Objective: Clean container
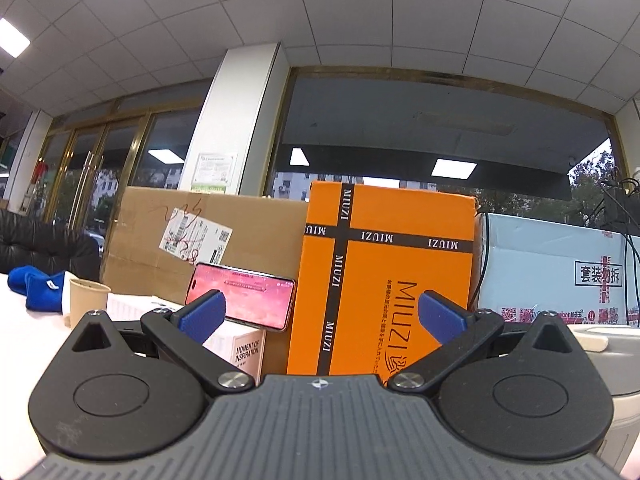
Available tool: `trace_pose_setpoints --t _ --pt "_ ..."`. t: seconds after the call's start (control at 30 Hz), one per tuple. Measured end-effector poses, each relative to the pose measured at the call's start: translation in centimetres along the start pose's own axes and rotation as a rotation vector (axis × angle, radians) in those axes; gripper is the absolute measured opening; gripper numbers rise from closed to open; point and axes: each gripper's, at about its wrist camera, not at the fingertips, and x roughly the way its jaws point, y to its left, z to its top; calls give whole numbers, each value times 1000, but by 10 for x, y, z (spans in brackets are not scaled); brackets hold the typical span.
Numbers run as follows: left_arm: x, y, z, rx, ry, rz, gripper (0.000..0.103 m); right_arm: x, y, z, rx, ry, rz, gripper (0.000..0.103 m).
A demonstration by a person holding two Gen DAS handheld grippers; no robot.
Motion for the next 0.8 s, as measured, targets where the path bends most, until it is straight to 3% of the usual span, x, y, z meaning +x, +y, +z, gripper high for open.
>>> trace_pose_setpoints --t 0.37,0.8 --pt "-4 -6 1 23 -20 -49 103 -6 -16 -1 96 0 -66 103" --pt "-5 -11 2 50 -36 -77 103 -6 -8 -2 47 11 -76 103"
